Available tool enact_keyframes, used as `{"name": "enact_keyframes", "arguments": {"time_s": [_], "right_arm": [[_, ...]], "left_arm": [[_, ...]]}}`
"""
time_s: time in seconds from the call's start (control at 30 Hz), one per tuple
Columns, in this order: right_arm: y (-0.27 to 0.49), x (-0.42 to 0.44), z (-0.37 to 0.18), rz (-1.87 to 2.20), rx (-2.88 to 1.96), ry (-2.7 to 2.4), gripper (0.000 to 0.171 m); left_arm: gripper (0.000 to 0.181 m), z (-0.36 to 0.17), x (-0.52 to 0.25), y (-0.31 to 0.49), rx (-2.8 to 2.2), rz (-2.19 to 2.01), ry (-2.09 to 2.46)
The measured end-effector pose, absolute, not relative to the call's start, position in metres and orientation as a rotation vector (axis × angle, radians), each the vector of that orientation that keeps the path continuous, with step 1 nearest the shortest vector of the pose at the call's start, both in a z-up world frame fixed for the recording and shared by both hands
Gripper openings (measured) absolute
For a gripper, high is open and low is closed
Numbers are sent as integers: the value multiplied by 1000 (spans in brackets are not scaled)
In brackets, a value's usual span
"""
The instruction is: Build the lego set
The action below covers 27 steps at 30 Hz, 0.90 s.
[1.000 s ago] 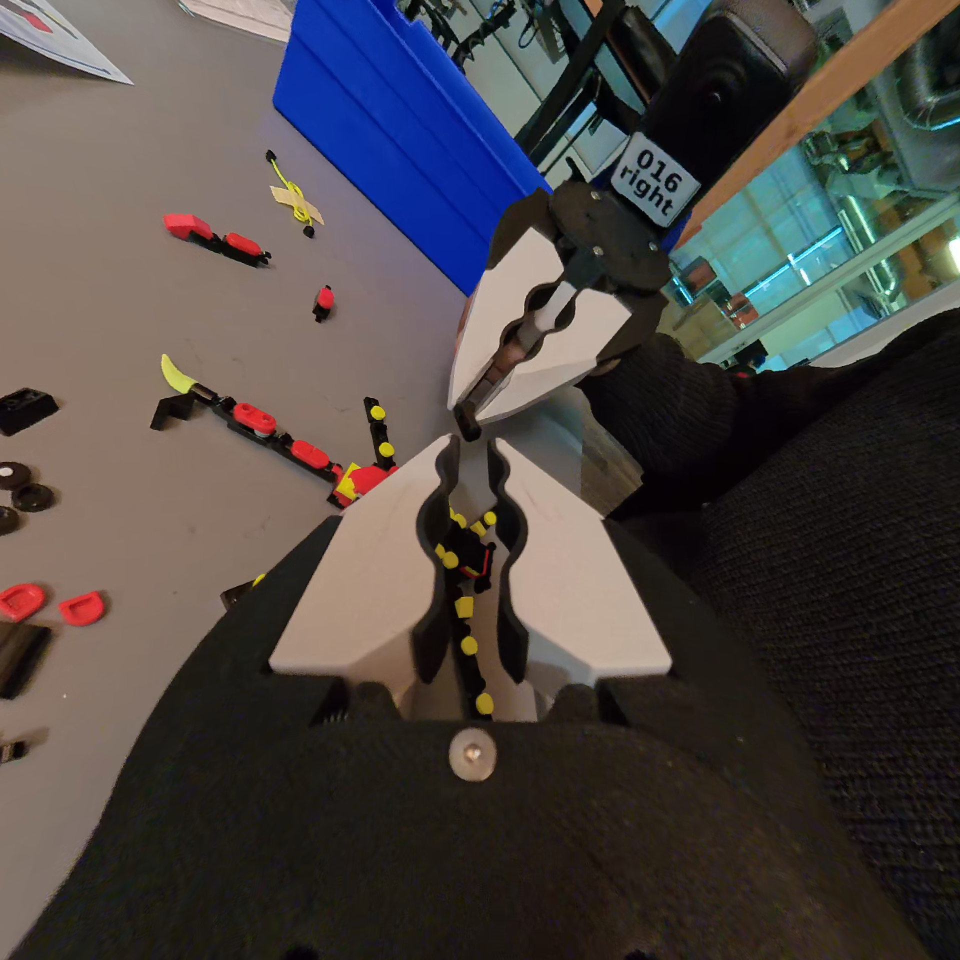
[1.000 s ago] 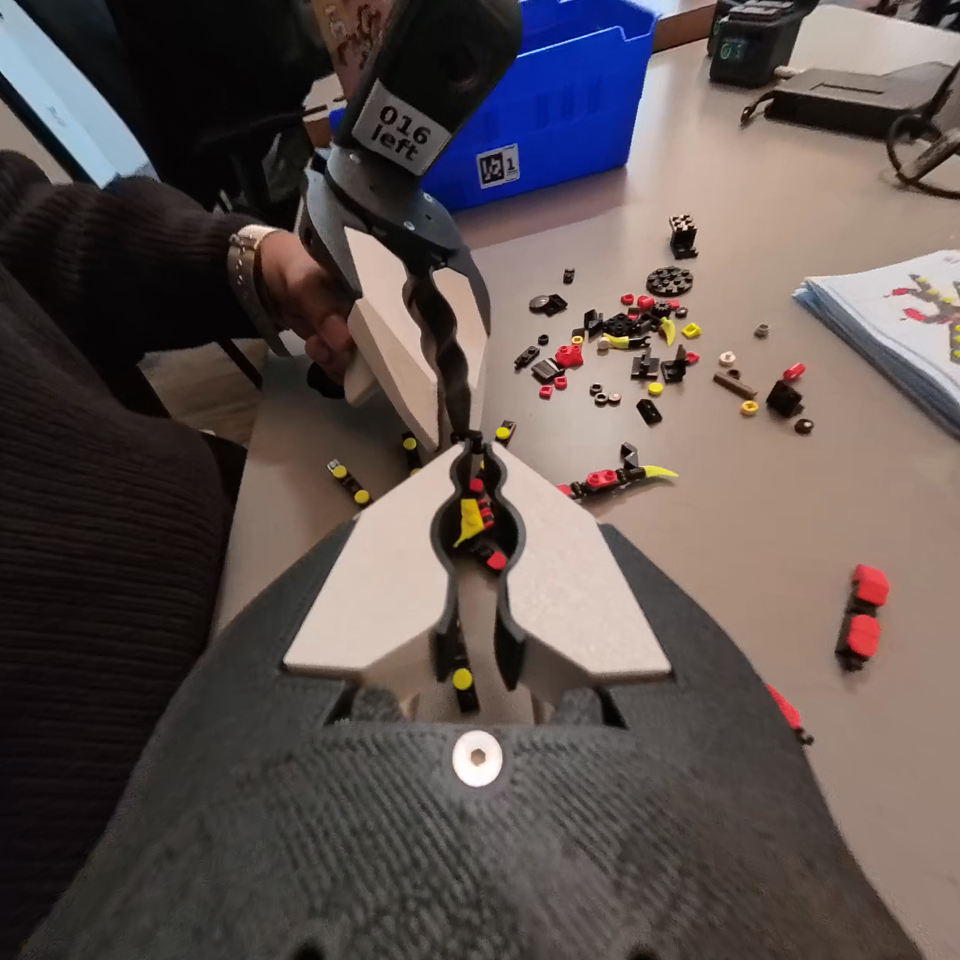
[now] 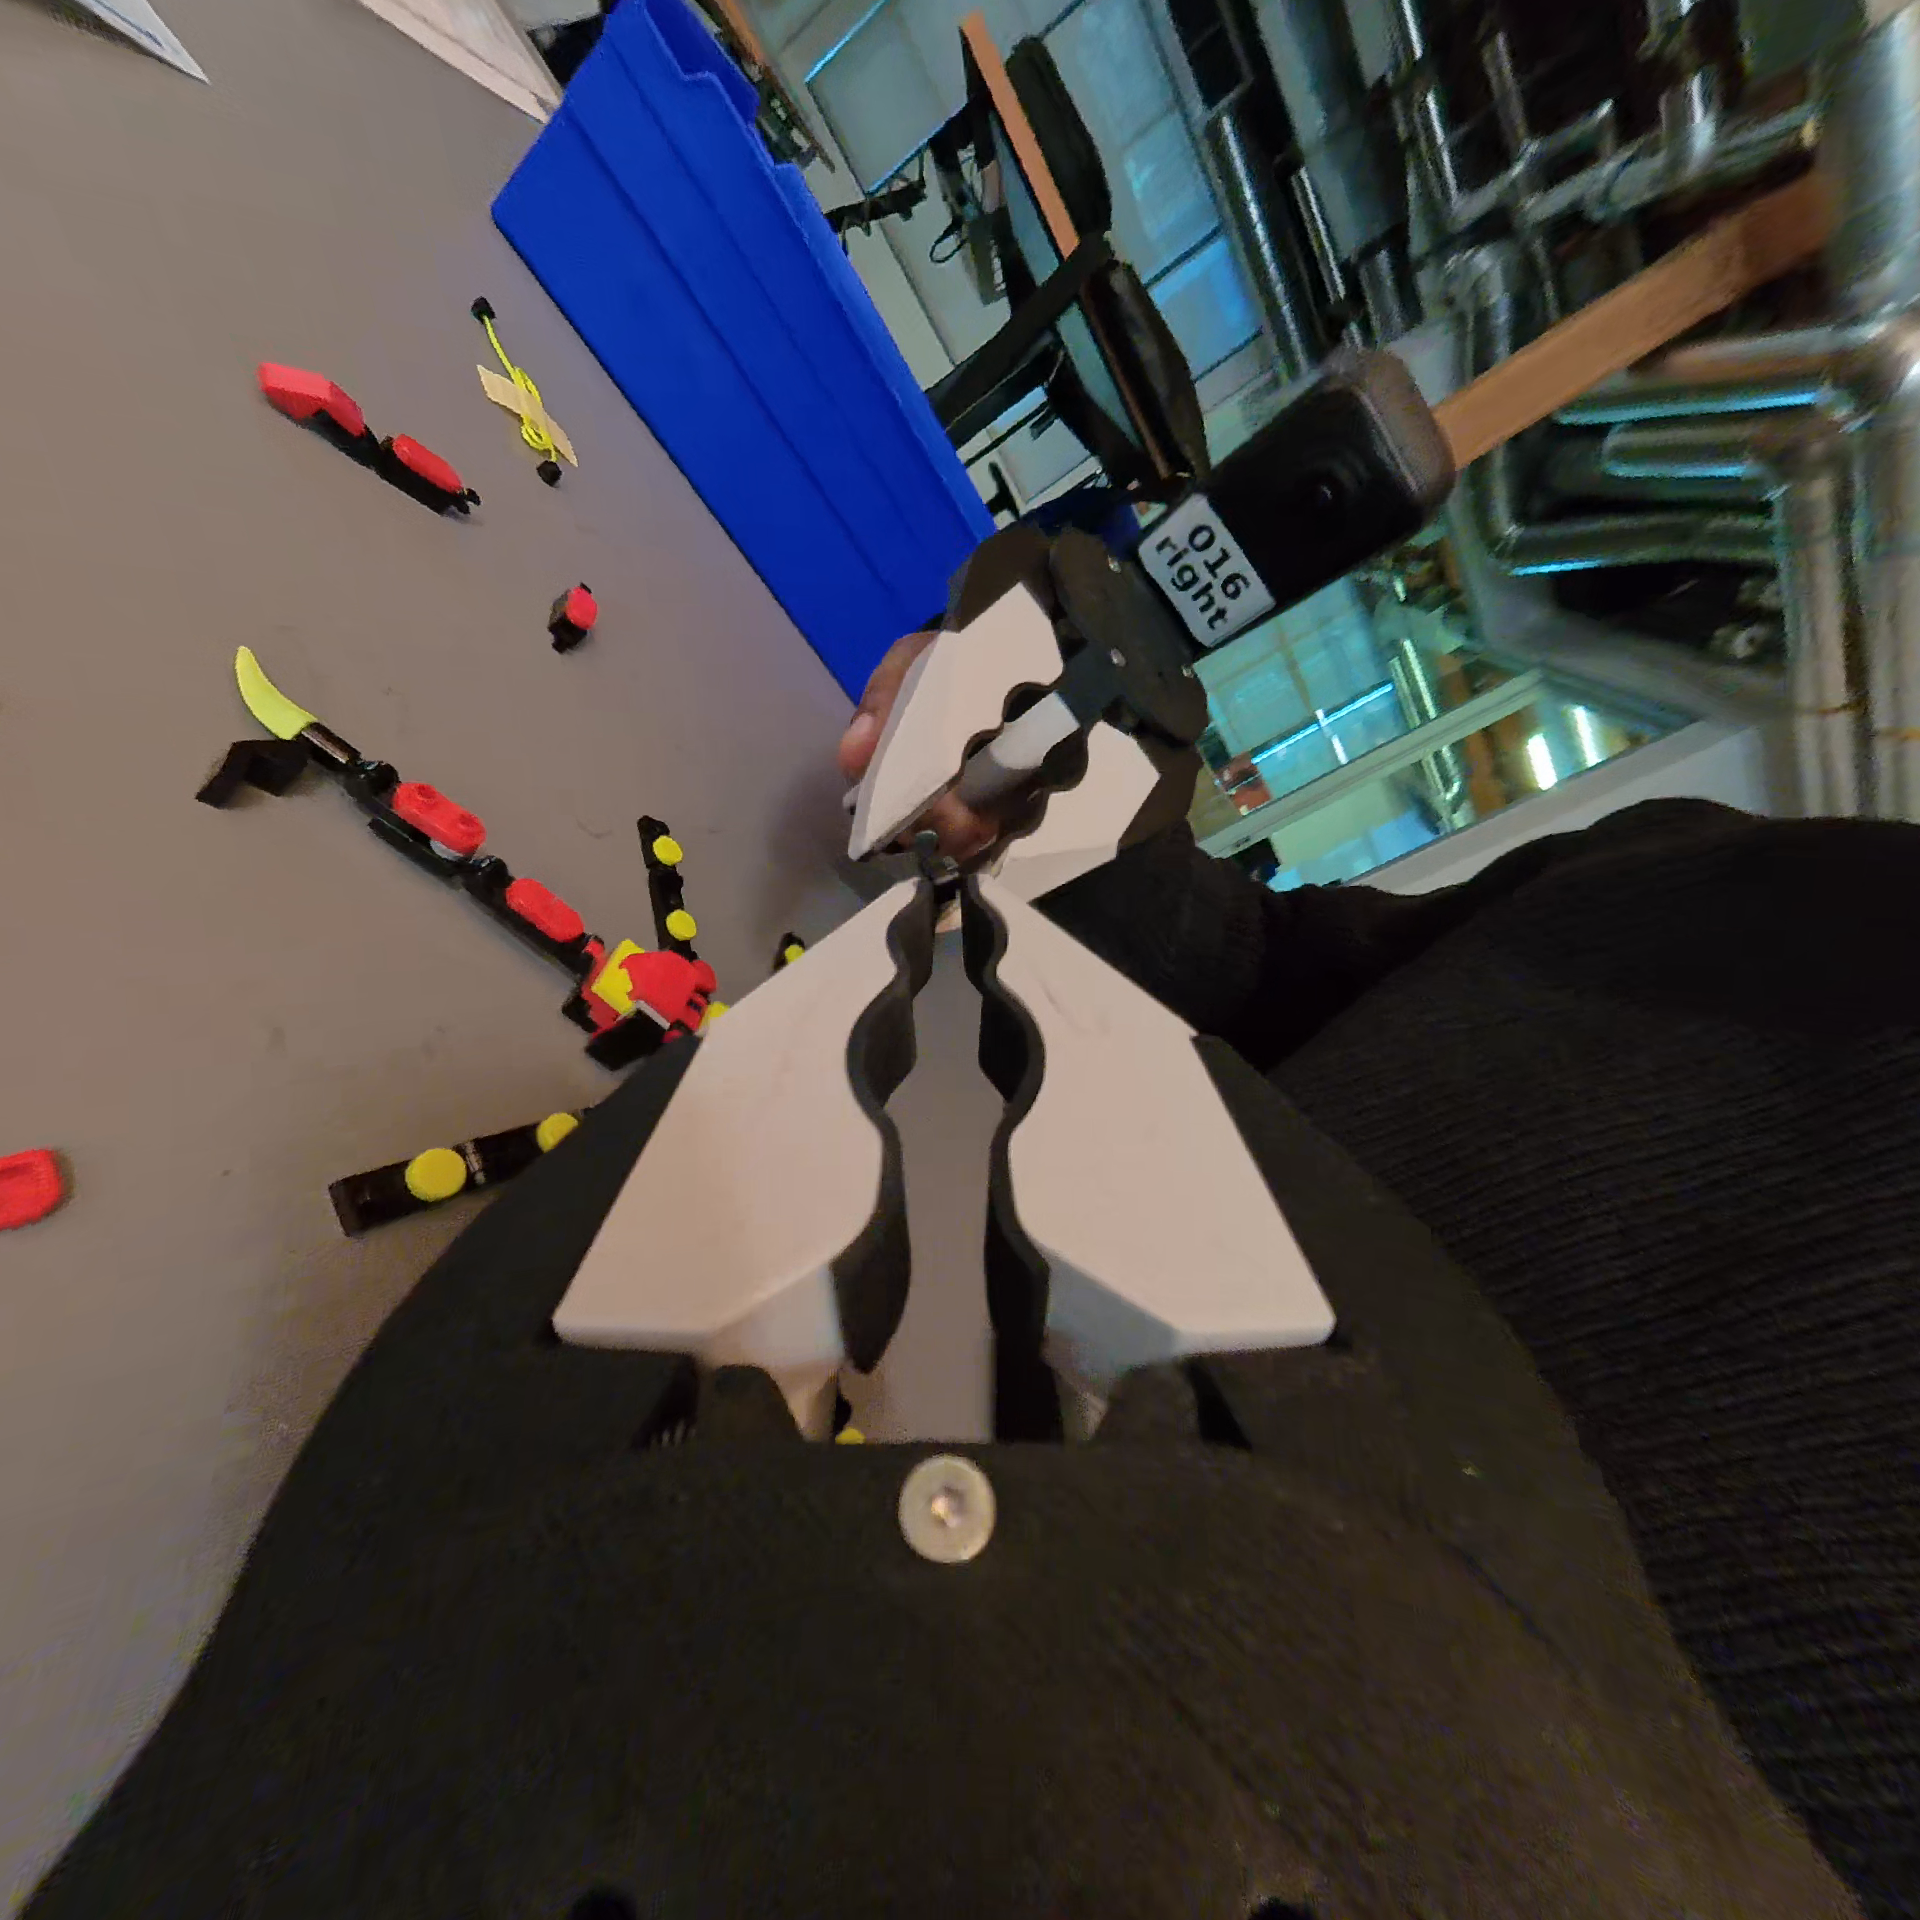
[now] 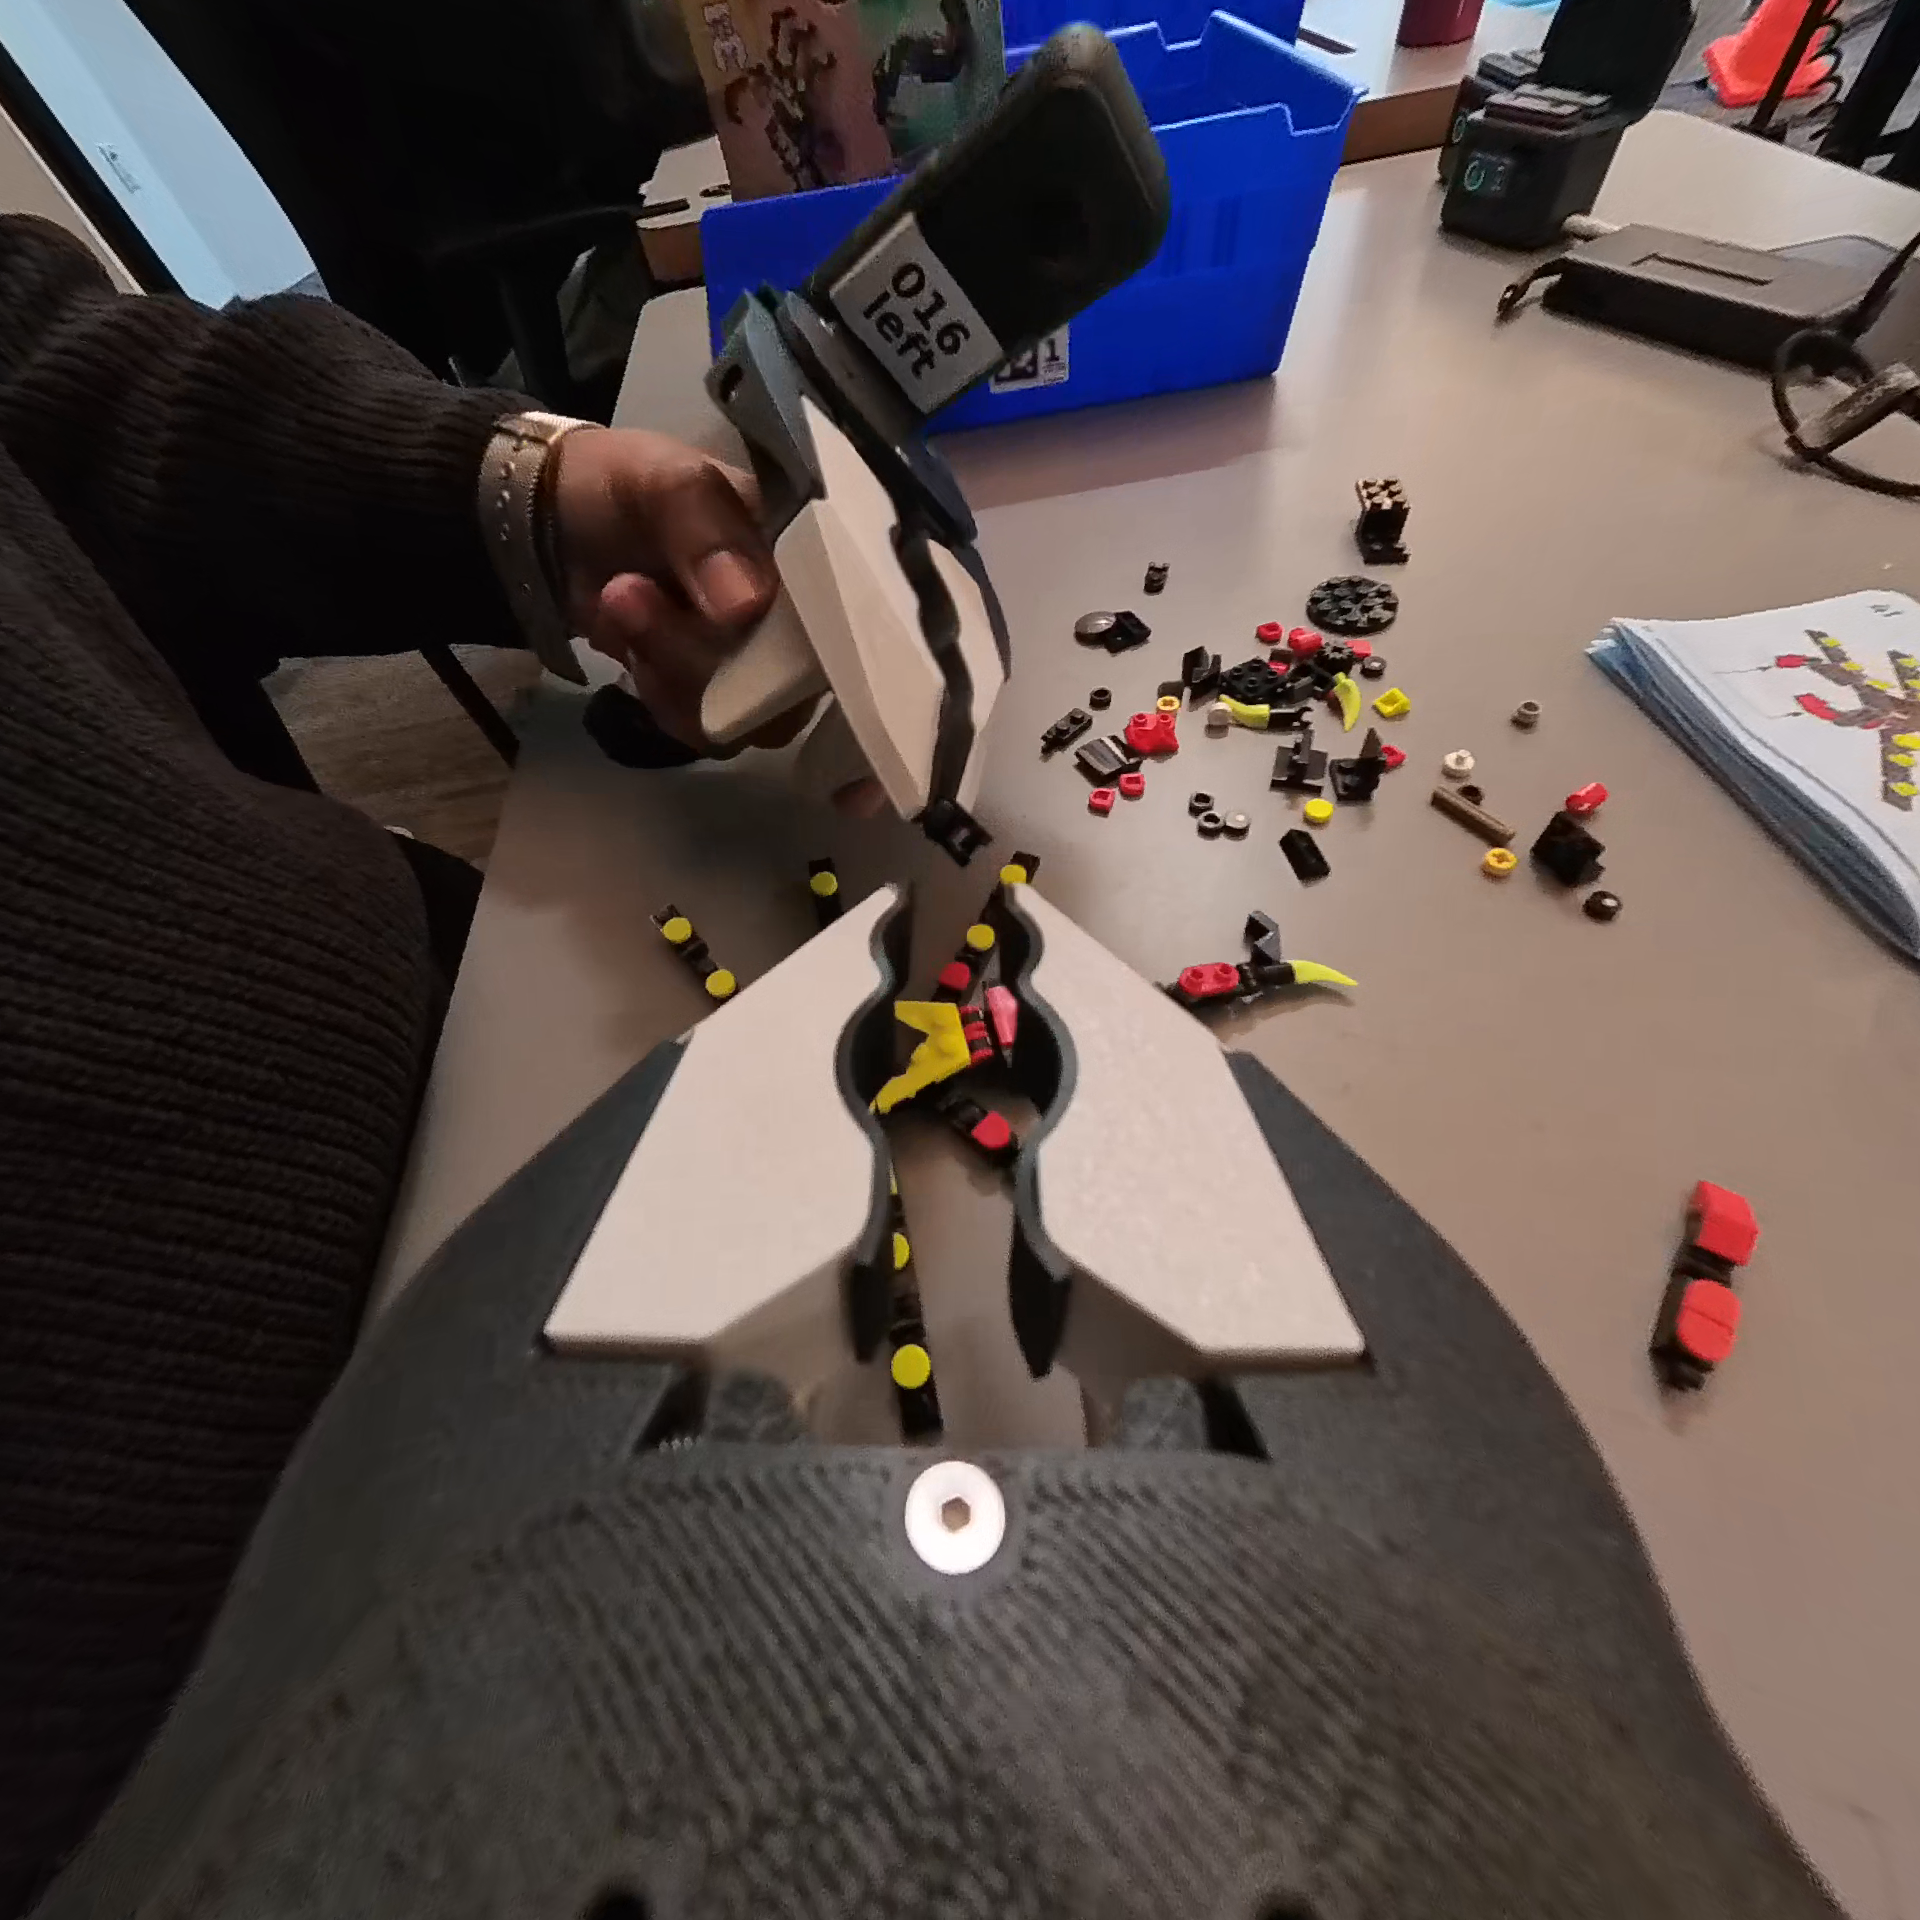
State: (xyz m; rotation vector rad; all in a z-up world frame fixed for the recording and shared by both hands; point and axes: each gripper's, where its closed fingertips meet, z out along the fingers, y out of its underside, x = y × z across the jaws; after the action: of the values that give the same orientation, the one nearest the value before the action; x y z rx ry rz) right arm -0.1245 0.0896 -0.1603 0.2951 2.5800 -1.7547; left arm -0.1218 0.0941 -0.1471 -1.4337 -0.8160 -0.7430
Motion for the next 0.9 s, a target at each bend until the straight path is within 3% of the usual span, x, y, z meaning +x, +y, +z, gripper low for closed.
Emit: {"name": "enact_keyframes", "arguments": {"time_s": [0.03,0.57,0.9], "right_arm": [[90,-125,-160,-1762,289,2583,14],[95,-117,-151,-1858,-225,2945,9],[91,-111,-156,-1808,-235,2930,14]], "left_arm": [[1,-148,-123,94,-1425,-753,-826],[1,-150,-109,97,-1400,-950,-867],[1,-149,-106,97,-1407,-965,-852]]}}
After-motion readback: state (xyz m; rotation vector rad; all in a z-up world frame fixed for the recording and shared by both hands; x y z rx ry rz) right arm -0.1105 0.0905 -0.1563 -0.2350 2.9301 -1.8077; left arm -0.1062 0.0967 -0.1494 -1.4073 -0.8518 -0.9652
